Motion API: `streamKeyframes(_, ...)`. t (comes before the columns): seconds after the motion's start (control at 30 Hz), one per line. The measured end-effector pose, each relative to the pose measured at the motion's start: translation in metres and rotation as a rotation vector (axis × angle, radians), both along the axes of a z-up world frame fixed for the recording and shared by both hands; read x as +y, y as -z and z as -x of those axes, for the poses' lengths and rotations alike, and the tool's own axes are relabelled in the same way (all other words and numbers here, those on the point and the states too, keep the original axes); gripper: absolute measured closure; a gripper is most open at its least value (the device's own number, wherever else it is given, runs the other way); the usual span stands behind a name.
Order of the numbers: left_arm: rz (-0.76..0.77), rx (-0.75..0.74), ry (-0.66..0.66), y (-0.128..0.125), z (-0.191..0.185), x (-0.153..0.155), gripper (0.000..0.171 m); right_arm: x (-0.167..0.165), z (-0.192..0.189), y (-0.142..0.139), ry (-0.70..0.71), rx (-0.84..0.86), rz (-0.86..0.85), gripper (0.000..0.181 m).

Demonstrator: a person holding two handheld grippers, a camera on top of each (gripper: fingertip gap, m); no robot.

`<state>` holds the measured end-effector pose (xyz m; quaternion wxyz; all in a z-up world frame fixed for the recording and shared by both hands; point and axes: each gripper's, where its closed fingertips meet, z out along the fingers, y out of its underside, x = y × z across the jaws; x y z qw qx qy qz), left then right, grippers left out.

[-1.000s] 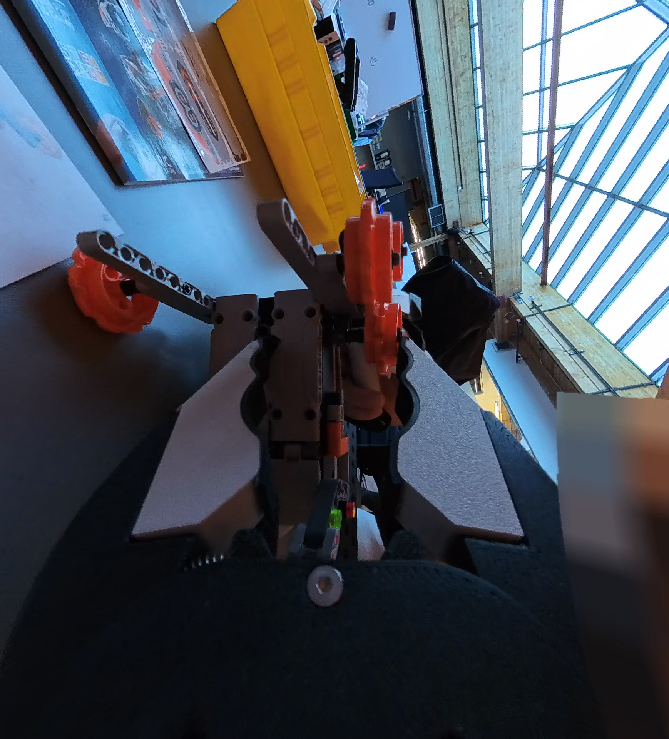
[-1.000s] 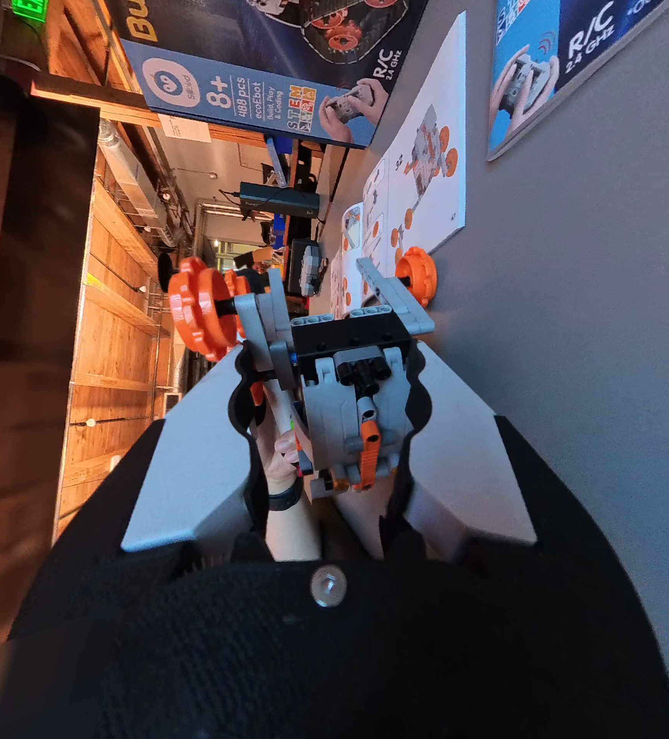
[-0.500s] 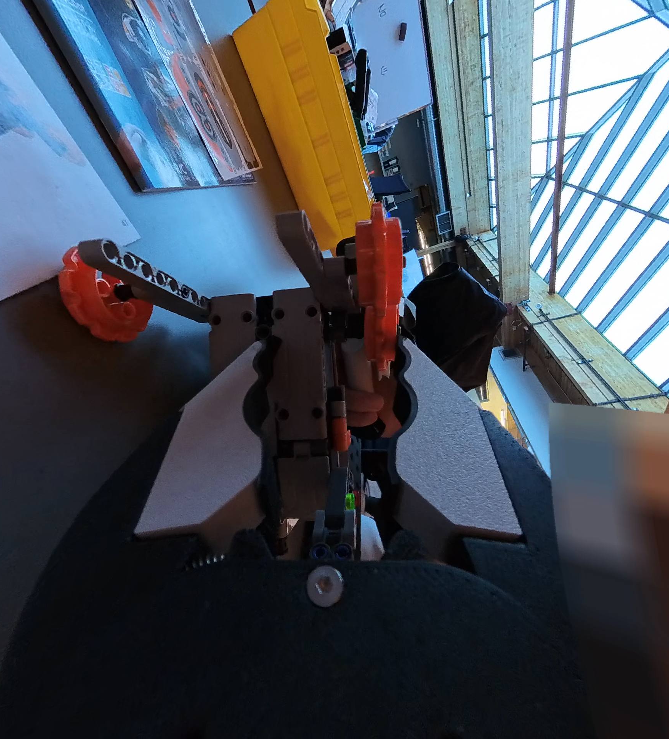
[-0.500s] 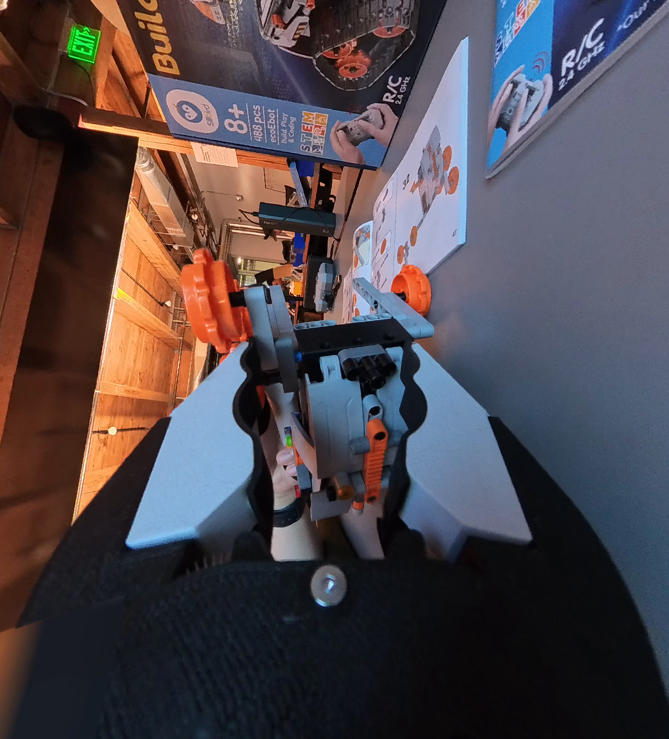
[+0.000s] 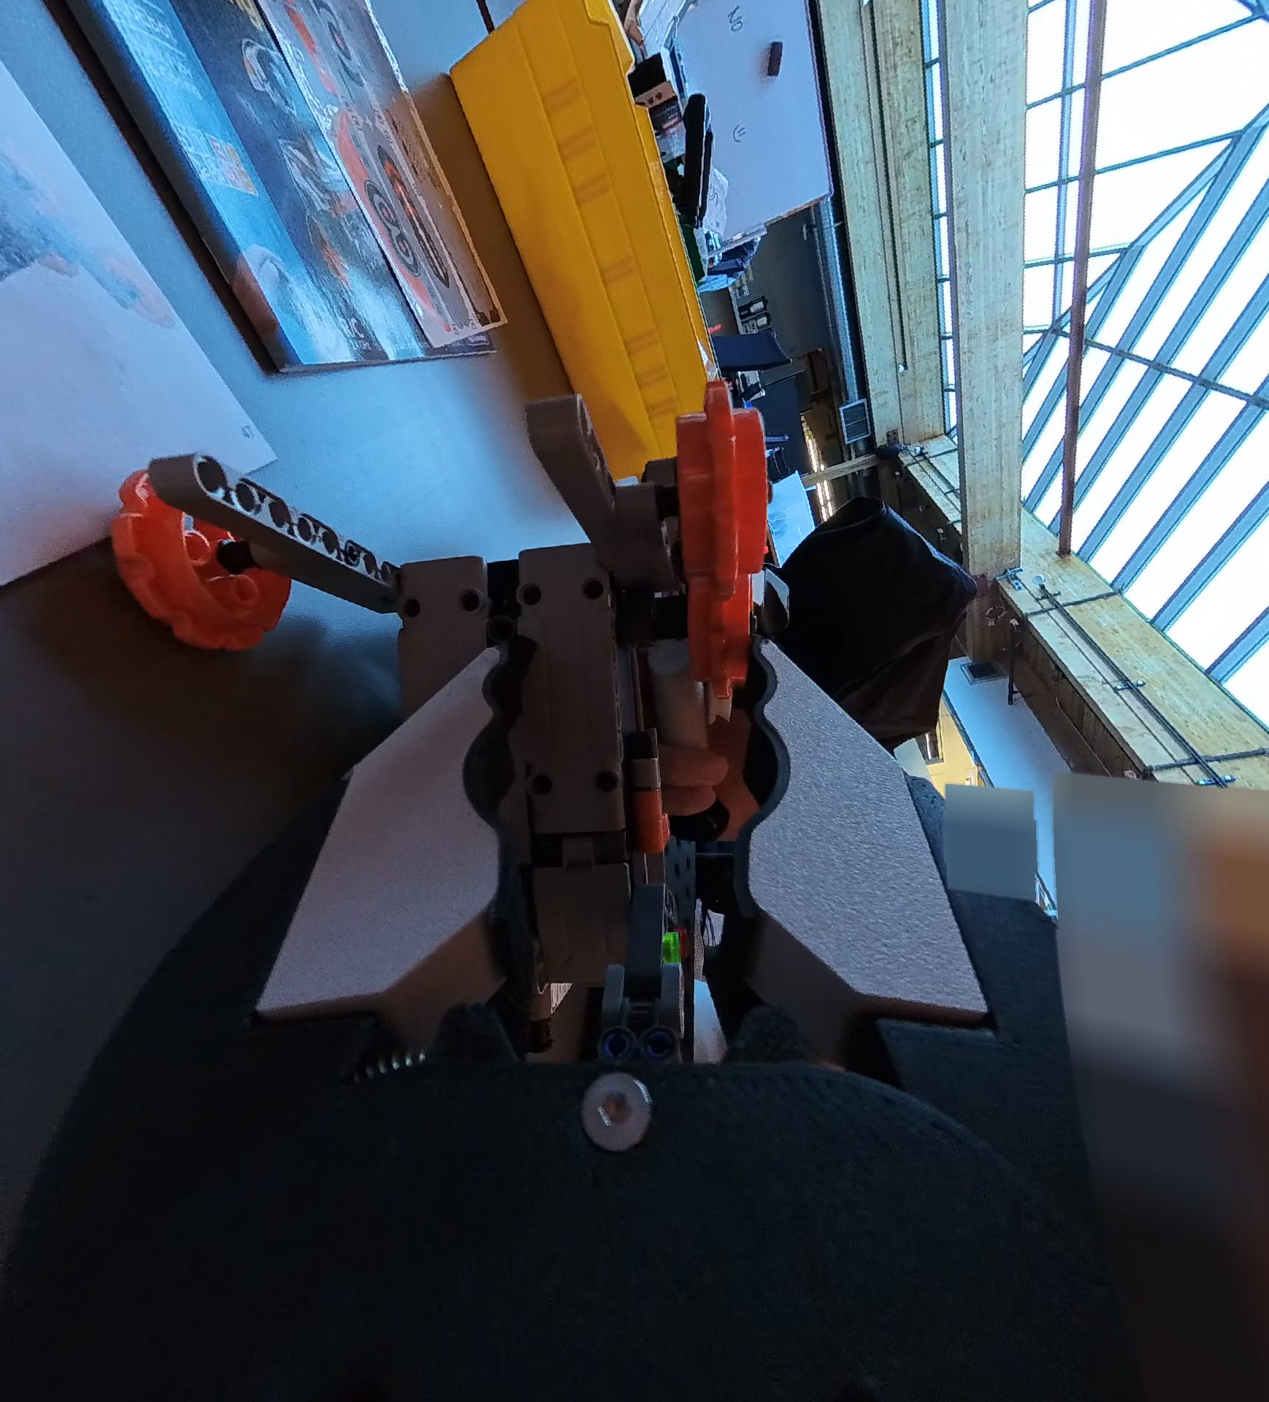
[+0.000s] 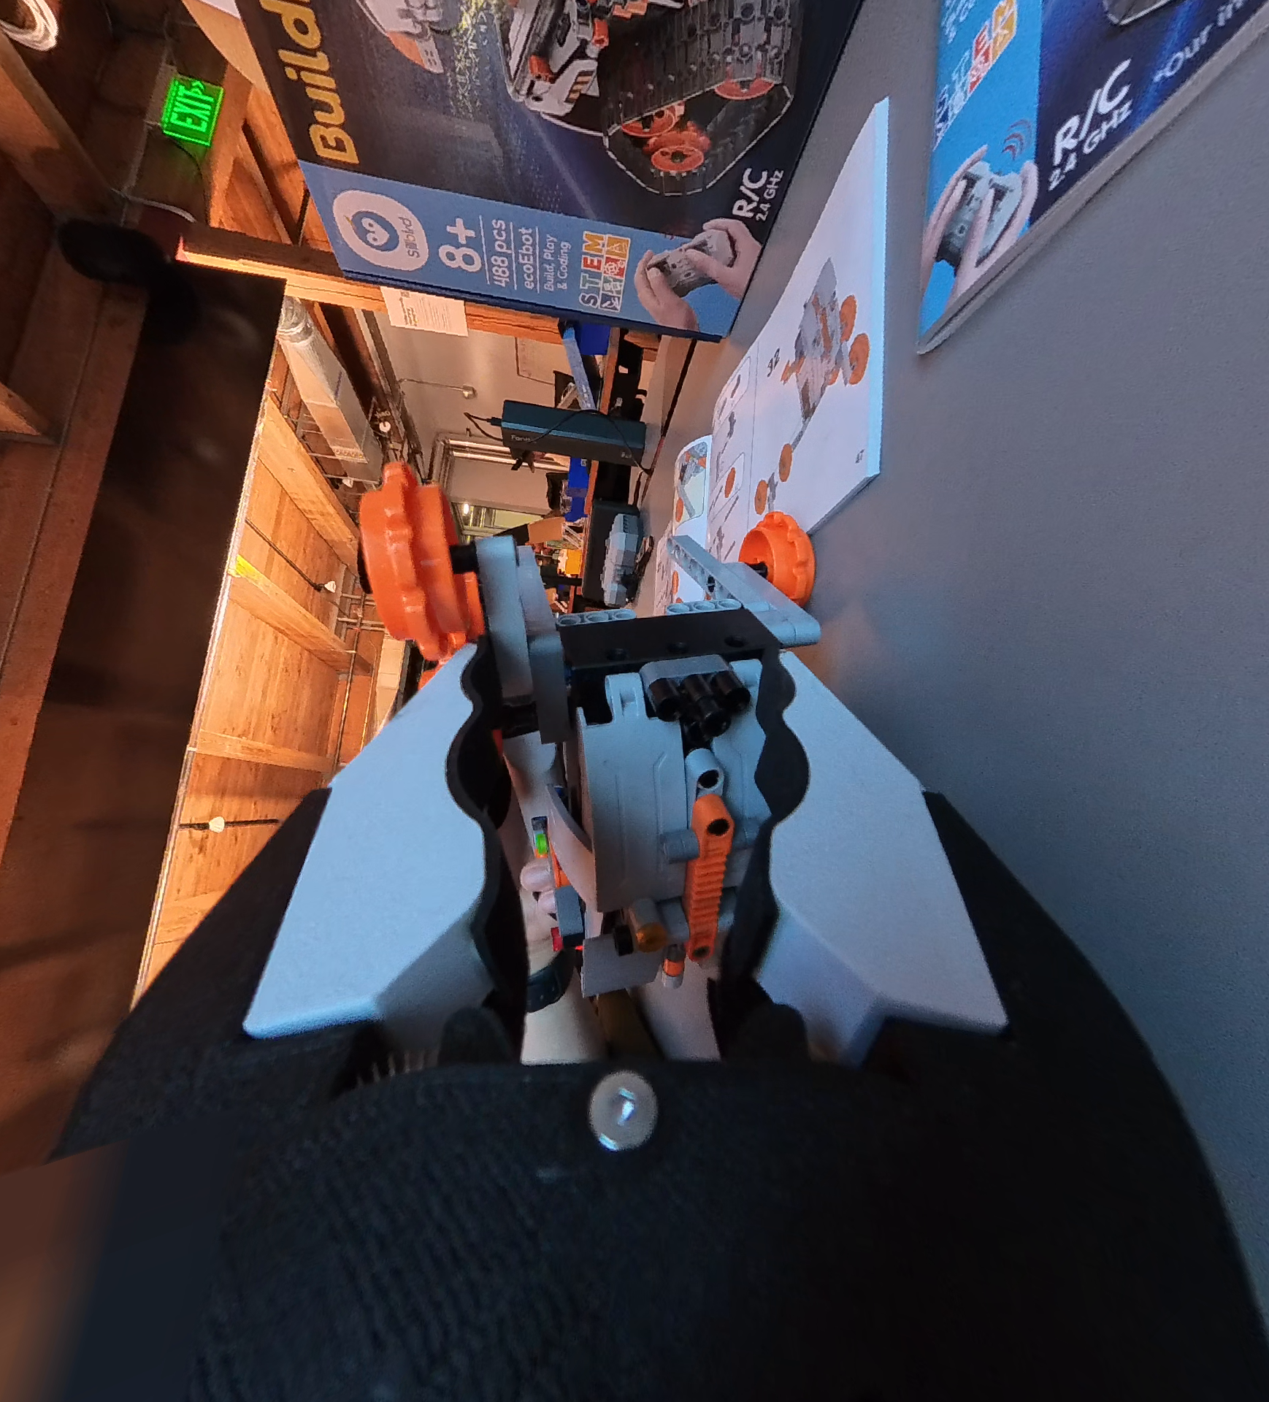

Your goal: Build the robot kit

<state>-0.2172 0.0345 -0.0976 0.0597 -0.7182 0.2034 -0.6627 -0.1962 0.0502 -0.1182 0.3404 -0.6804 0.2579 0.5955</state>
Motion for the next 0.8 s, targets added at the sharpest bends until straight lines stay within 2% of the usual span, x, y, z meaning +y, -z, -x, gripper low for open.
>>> streamKeyframes(0.33, 0.008, 0.0, 0.001, -0.001, 0.001, 0.0, 0.112, 0.001, 0.001, 0.0, -0.006, 0.017, 0.005, 0.112)
streamKeyframes(0.43, 0.054, -0.041, 0.051, -0.001, 0.01, 0.0, 0.113, -0.005, 0.007, 0.0, -0.078, -0.017, -0.065, 0.114)
streamKeyframes(0.47, 0.081, -0.042, 0.061, 0.002, 0.014, 0.001, 0.123, -0.008, 0.006, -0.005, -0.101, -0.049, -0.121, 0.129)
streamKeyframes(0.5, 0.109, -0.031, 0.067, 0.008, 0.018, 0.004, 0.138, -0.01, 0.003, -0.005, -0.11, -0.118, -0.157, 0.13)
streamKeyframes(0.53, 0.134, -0.068, 0.078, 0.006, 0.022, 0.006, 0.144, -0.012, 0.003, -0.005, -0.13, -0.201, -0.199, 0.117)
streamKeyframes(0.6, 0.157, -0.24, 0.095, -0.016, 0.029, 0.013, 0.171, -0.016, -0.001, -0.002, -0.178, -0.38, -0.268, 0.116)
streamKeyframes(0.67, 0.155, -0.276, 0.094, -0.025, 0.034, 0.017, 0.167, -0.019, -0.004, -0.007, -0.217, -0.475, -0.362, 0.121)
streamKeyframes(0.7, 0.118, -0.248, 0.103, -0.024, 0.036, 0.016, 0.155, -0.021, -0.007, -0.005, -0.241, -0.529, -0.387, 0.133)
streamKeyframes(0.8, -0.062, -0.116, 0.107, -0.02, 0.042, 0.012, 0.14, -0.025, -0.01, -0.01, -0.308, -0.613, -0.508, 0.13)
